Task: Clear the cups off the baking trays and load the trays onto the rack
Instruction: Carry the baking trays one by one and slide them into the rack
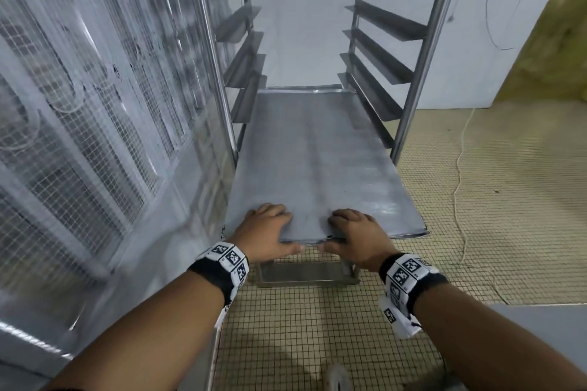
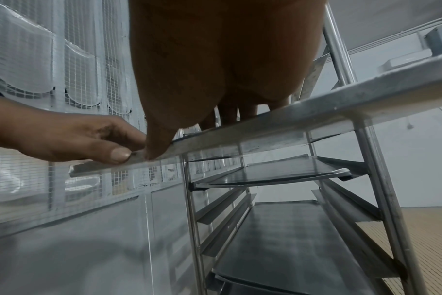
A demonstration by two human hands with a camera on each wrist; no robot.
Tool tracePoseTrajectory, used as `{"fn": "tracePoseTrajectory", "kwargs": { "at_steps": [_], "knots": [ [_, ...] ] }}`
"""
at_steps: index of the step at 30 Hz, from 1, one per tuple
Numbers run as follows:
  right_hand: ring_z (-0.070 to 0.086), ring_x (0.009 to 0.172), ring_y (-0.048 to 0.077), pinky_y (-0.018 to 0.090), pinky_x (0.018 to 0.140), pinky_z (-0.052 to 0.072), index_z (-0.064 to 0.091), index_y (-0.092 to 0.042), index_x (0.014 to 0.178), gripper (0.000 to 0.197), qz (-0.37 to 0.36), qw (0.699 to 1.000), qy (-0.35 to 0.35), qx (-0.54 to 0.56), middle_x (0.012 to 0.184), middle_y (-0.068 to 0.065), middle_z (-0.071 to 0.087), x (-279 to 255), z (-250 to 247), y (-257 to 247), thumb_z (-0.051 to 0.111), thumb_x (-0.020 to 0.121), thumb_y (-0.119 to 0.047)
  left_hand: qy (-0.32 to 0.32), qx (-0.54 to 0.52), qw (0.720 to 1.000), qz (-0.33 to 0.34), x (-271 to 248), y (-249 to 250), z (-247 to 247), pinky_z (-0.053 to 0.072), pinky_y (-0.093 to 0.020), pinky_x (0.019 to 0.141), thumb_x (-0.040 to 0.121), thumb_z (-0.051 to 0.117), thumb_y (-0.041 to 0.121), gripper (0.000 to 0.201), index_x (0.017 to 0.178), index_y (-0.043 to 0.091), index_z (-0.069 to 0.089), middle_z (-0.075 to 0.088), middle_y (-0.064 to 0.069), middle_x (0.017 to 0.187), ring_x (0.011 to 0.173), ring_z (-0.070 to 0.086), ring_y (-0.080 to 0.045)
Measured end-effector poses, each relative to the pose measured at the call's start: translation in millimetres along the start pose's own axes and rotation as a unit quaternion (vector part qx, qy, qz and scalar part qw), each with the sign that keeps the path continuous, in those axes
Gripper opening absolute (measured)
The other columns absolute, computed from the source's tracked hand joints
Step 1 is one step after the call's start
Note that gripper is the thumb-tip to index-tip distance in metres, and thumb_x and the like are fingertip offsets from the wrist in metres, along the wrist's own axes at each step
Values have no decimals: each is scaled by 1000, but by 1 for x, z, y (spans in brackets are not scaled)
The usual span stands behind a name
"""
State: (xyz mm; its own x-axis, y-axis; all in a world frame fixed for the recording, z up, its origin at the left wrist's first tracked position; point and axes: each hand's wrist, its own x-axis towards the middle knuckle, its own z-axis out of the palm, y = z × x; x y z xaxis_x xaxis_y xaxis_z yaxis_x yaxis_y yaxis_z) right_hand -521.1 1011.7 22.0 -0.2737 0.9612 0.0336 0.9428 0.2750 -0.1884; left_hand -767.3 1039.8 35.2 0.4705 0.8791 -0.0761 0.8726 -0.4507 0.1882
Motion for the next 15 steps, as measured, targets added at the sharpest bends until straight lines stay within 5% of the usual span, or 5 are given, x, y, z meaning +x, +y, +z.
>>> {"fn": "tracePoseTrajectory", "kwargs": {
  "at_steps": [15],
  "knots": [
    [21,150,20,54,120,13,40,-27,150,79,3,1000,4,6,160,-2,33,79,8,39,34,89,-77,2,-10,1000,-14,81,-29,0,10,-41,123,91,45,74,82,157,28,31,16,2,168,155,9,-22]
  ]
}}
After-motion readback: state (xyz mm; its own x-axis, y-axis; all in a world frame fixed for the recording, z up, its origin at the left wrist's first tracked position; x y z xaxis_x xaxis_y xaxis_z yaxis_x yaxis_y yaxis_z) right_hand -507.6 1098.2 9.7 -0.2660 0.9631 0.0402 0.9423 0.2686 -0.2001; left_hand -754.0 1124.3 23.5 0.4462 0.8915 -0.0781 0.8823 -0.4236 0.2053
